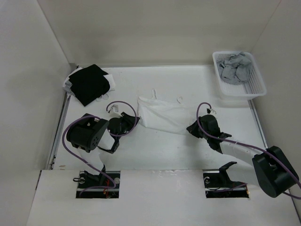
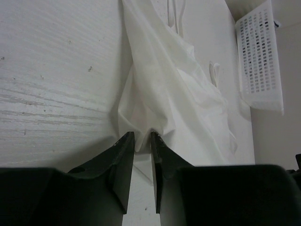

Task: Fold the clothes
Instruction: Fold the tank top

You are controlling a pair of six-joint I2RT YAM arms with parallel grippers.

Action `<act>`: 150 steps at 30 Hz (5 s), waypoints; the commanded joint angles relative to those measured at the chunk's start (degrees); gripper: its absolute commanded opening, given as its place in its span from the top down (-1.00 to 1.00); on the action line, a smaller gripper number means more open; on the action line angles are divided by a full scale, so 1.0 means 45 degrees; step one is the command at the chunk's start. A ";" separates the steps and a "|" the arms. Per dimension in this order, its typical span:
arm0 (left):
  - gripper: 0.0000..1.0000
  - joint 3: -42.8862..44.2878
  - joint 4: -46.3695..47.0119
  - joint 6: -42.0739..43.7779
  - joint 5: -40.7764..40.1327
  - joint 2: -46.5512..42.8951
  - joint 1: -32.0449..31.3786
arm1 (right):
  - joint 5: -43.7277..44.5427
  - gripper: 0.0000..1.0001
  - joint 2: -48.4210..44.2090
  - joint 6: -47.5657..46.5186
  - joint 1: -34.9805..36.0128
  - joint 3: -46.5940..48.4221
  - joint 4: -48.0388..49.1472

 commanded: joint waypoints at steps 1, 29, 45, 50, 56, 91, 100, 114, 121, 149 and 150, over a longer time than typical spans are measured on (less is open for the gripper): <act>0.68 0.0365 0.0133 0.0099 -0.0243 0.0200 0.0069 | -0.0036 0.74 -0.0167 0.0021 0.0018 -0.0111 0.0670; 0.88 -0.1762 -0.6881 0.0509 -0.1181 -0.7690 0.0539 | 0.1839 0.08 -0.2475 0.2658 0.3203 -0.0990 -0.1307; 0.87 -0.2252 -0.6529 0.0704 -0.0713 -0.8041 0.1046 | 0.2951 0.57 0.0437 0.3205 0.2401 -0.0599 0.0630; 0.88 -0.2154 -0.6509 0.0665 -0.0615 -0.8022 0.1066 | 0.3382 0.76 0.1160 0.3186 0.2401 -0.0093 0.0767; 0.89 -0.2037 -0.7035 0.0528 -0.0459 -0.8684 0.1066 | 0.2934 0.92 0.0306 0.3049 0.2479 -0.0052 0.0476; 0.93 0.2888 -1.9996 0.0626 -0.0576 -1.6918 0.1338 | 0.2030 0.92 -0.7456 0.1472 0.6227 0.3371 -0.7076; 0.93 0.4444 -1.2568 0.0665 -0.1122 -0.7231 0.2042 | -0.3688 0.91 0.0488 -0.0329 -0.1894 0.3400 -0.0037; 0.90 0.4060 -1.1235 0.0957 -0.1259 -0.7432 0.1613 | -0.2947 0.91 0.1906 -0.0858 -0.1604 0.3994 0.0611; 0.89 0.1600 -1.1411 0.1036 -0.0558 -0.9970 0.2041 | -0.2031 0.91 0.0051 -0.0546 -0.0160 0.1553 0.0592; 0.65 0.2375 -1.0458 0.1310 -0.2685 -0.8206 -0.1862 | 0.0063 0.82 -0.0428 -0.0291 0.2656 0.2544 -0.0957; 0.66 0.2493 -1.0068 0.1290 -0.2665 -0.7444 -0.1902 | -0.0055 0.83 0.0217 -0.0310 0.2404 0.2642 -0.0507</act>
